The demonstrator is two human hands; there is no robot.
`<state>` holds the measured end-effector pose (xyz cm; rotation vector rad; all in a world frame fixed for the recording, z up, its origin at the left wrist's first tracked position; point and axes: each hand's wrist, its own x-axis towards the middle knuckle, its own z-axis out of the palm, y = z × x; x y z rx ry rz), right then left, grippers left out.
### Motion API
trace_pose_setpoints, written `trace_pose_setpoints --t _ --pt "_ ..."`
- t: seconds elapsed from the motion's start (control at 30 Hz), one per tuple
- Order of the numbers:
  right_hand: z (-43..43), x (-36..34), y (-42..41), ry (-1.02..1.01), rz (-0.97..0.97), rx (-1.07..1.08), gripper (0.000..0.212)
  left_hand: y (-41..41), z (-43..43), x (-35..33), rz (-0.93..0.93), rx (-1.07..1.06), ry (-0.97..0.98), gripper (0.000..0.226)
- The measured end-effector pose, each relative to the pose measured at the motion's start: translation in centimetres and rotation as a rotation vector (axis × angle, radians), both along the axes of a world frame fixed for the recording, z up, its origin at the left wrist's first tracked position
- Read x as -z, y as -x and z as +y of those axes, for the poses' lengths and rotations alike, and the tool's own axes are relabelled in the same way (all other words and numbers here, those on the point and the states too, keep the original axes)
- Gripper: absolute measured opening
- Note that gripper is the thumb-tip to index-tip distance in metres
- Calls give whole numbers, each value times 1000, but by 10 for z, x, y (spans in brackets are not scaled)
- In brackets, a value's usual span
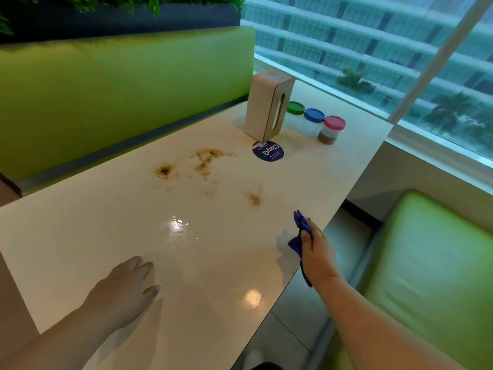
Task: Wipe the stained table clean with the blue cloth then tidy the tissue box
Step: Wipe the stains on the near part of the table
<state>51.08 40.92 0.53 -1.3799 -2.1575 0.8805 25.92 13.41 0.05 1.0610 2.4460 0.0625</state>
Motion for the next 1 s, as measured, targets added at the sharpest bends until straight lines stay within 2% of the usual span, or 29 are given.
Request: trace_pose_setpoints --t 0.1,0.2,0.23,0.33,0.37,0.43,0.6,0.77,0.87,0.93,1.0 --pt "36 -4 3 -46 54 24 42 2 21 -7 26 -27 -74 59" --pt "70 6 13 -32 -29 -6 46 -1 57 -17 16 -19 -148 55" --pt "81 15 17 -25 -116 -57 48 -3 72 -18 19 -28 -165 54" --pt "90 45 21 -79 -607 -325 60 -14 112 -17 0 -63 -183 55" --pt "92 53 18 -111 -684 -382 63 -18 125 -15 -10 -75 -175 56" --pt "108 56 15 -159 -696 -434 68 -27 146 -9 -14 -98 -143 61" --pt "169 49 34 -190 -712 -474 61 -50 191 1 -38 -215 -90 78" --pt "177 56 4 -340 -541 -817 62 -65 218 5 -37 -270 6 87" --pt "215 58 -1 -320 -487 -743 66 -68 225 7 -15 -262 84 89" --pt "238 57 12 -253 -522 -611 61 -69 230 6 9 -263 113 89" --pt "245 55 30 -229 -558 -578 57 -69 232 5 21 -267 123 88"
